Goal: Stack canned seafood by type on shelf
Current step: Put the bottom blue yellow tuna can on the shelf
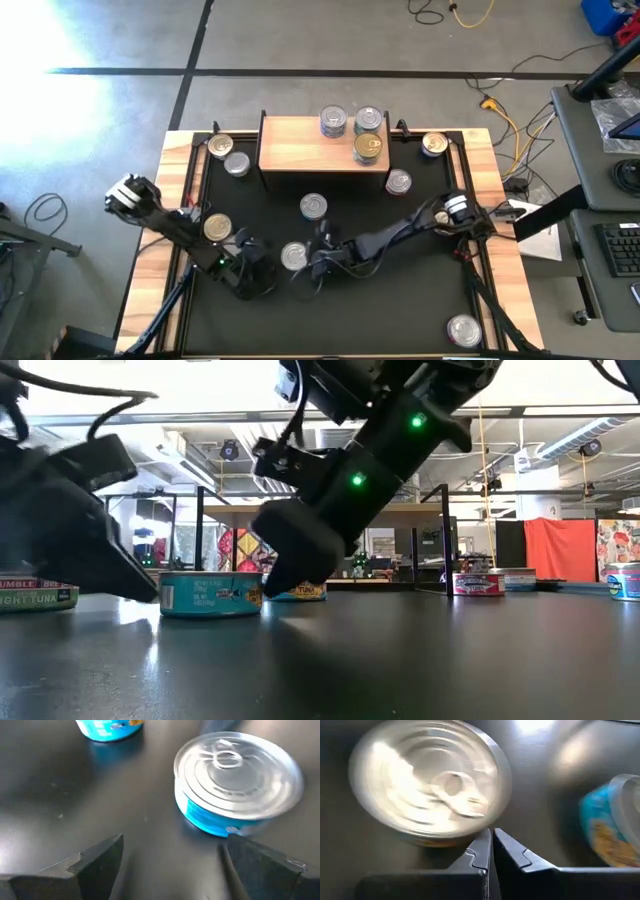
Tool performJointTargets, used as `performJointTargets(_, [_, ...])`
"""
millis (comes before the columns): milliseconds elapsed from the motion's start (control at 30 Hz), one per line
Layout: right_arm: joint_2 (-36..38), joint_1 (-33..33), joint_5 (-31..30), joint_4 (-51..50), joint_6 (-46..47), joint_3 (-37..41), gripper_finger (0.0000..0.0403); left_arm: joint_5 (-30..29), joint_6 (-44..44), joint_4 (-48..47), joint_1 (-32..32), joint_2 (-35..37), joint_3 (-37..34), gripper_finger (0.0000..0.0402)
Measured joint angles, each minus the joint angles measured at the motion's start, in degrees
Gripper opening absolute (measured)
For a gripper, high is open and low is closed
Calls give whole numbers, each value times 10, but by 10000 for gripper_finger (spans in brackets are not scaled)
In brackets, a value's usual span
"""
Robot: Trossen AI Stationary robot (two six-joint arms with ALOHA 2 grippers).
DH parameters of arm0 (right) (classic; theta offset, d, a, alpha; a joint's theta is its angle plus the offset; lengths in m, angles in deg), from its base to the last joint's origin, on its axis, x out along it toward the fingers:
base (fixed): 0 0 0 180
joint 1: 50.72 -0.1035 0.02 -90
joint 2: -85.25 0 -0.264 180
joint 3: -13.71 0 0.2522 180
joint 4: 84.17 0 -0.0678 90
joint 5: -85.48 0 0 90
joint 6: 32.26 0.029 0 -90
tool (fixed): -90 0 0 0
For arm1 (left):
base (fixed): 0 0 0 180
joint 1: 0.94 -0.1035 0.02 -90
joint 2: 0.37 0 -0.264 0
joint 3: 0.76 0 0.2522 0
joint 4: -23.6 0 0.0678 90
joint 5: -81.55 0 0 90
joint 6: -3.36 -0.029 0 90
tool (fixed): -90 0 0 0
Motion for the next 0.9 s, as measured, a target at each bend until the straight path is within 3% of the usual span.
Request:
performJointTargets(233, [16, -43, 24, -84, 52, -15, 13, -8, -107, 59, -71, -54, 30, 338])
performJointTargets(400, [59, -82, 22, -162, 110, -19, 13, -15, -204, 95, -107, -42, 51, 338])
performJointTargets(500, [65, -85, 18, -218, 132, -17, 13, 23, -214, 83, -92, -24, 46, 338])
performJointTargets(667, [62, -84, 17, -249, 146, -15, 13, 53, -164, 100, -2, -7, 9, 338])
performJointTargets(767, [58, -81, 19, -263, 136, -11, 13, 65, -173, 178, 27, -15, -6, 341])
performJointTargets(900, [59, -77, 18, -257, 135, -11, 13, 124, -238, 280, 1, -35, -23, 350])
